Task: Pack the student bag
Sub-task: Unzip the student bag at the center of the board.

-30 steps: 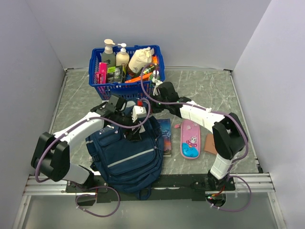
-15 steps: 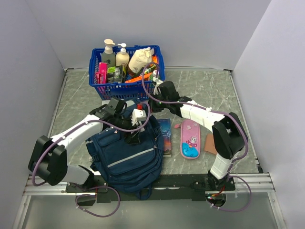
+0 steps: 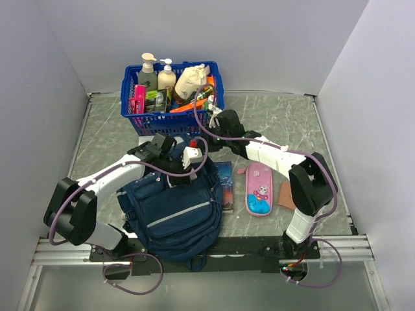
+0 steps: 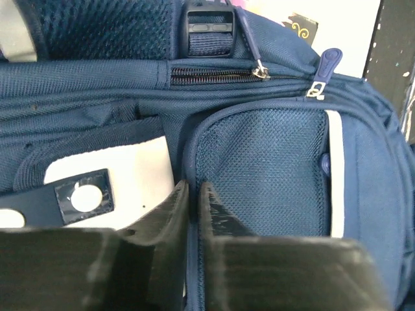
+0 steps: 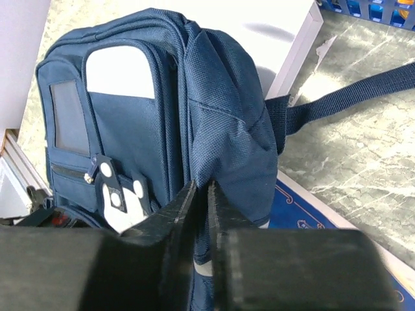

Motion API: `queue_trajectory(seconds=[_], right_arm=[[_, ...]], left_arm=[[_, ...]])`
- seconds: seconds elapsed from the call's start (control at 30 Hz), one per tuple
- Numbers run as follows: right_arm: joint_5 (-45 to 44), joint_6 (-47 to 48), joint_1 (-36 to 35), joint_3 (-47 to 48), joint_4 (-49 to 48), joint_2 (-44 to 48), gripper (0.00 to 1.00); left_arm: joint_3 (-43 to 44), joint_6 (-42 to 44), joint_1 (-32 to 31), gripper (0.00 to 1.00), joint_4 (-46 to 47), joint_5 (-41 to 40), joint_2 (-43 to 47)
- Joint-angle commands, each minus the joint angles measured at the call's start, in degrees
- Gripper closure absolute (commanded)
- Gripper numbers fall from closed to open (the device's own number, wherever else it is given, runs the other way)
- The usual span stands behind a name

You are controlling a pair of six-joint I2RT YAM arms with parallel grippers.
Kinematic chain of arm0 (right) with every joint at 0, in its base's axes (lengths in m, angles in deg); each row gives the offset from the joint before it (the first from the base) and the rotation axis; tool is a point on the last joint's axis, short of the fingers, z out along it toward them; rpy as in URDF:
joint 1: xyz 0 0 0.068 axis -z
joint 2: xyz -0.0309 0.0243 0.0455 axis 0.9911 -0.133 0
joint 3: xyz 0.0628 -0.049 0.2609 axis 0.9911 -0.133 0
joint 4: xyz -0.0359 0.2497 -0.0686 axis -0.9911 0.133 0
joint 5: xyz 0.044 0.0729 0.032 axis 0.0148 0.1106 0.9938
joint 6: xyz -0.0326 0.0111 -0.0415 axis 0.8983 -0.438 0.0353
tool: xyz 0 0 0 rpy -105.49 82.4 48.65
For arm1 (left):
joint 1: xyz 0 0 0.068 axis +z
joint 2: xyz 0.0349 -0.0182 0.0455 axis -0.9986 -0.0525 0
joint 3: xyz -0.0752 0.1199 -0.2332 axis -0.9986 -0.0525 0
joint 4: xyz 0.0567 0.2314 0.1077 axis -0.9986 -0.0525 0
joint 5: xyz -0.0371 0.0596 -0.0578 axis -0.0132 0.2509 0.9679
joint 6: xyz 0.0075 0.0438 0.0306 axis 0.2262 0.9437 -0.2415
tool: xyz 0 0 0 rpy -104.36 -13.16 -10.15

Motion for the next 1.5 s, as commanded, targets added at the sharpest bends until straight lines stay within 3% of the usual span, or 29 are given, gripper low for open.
queue_trajectory(seconds=[0.0,0.07,0.27,0.4,0.67,0.97,1.47], right_arm=[[0.12,1.08,0.55,1.51,-8.08,4.13,0.59],[-1.19,2.05,0.81,-0.15,-7.28,5.8,0.43],[-3.14,5.92,1.43,-11.74,-9.12,17.31,0.26],[-0.41,7.41,0.03,-21.67,-11.67,27.58,0.26],[-10.69,13.12,-11.74,-36.02,-10.89,42.45,0.3],[-12.72,16.38,-16.14,-39.18,-8.25,44.84,0.44],[-14.11,21.13,-19.49,-38.39,-4.3,42.38,0.52]], left_arm=[[0.74,-0.73,-0.73,0.99,1.5,-0.44,-0.4],[1.43,-0.65,-0.64,0.99,0.62,-1.4,-0.14],[4.68,-0.21,-0.55,0.99,-1.84,-3.61,3.45],[7.06,-0.03,0.15,0.99,-4.3,-3.0,4.61],[9.52,0.41,1.2,0.99,-6.07,-3.17,4.96],[12.16,2.17,3.4,0.99,-9.4,-2.64,5.04],[13.57,2.78,3.76,0.99,-10.28,-4.13,5.22]])
